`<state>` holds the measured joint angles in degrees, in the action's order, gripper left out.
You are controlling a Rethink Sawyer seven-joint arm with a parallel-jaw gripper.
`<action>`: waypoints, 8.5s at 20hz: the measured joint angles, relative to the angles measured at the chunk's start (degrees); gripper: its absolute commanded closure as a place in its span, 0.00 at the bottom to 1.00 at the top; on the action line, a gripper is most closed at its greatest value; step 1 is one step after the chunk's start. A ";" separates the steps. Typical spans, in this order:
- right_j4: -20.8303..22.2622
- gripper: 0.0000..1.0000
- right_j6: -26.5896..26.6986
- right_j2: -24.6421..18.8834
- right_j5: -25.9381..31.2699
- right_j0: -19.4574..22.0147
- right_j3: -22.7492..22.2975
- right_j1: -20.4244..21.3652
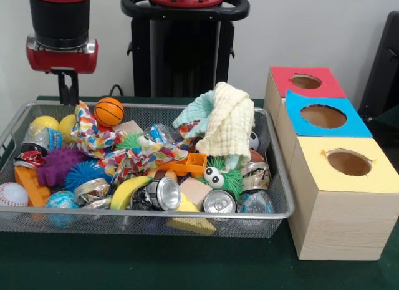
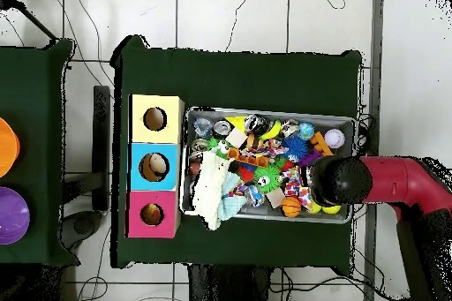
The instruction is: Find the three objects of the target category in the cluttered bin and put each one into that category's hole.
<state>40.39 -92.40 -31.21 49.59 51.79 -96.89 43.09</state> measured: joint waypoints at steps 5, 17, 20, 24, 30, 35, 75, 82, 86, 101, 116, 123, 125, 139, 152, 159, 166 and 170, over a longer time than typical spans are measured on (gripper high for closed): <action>-1.10 1.00 0.00 -1.15 0.38 0.00 -0.22 -0.96; -2.30 0.00 0.00 -3.07 0.59 -0.76 -0.61 -2.07; -2.29 0.00 0.00 -3.07 0.59 -1.08 -0.61 -2.09; -2.29 0.00 0.00 -3.07 0.59 -1.63 -0.61 -2.05; -2.29 0.00 0.00 -3.07 0.59 -2.36 -0.60 -1.44; -2.23 0.00 0.00 -3.07 0.59 -2.56 -0.60 -1.51; 0.00 0.00 1.72 -3.07 3.98 -2.94 6.95 -5.63; 0.00 0.00 3.50 -3.06 5.28 -2.71 8.43 -5.20; 0.00 0.00 3.64 -3.07 5.27 -2.67 8.99 -5.76; 6.03 0.00 3.64 -3.07 5.16 -1.41 10.72 -16.52; 9.74 1.00 3.64 -3.07 5.15 -0.56 10.72 -19.08; 9.80 1.00 3.64 -3.07 5.16 -0.56 9.51 -16.31; 9.65 1.00 3.64 -3.07 5.16 -0.55 8.08 -13.59; 8.42 1.00 3.64 -3.07 5.18 -0.56 3.77 -2.59; 8.15 0.00 3.64 -3.07 5.18 -0.55 3.56 -4.41; 8.27 0.00 3.64 -3.07 5.16 -0.55 3.51 -6.44; 8.31 0.00 3.64 -3.07 5.16 -0.55 3.45 -8.67; 8.31 0.00 3.64 -3.07 5.16 -0.55 3.46 -10.18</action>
<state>48.69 -88.76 -34.29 54.75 51.24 -93.43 32.91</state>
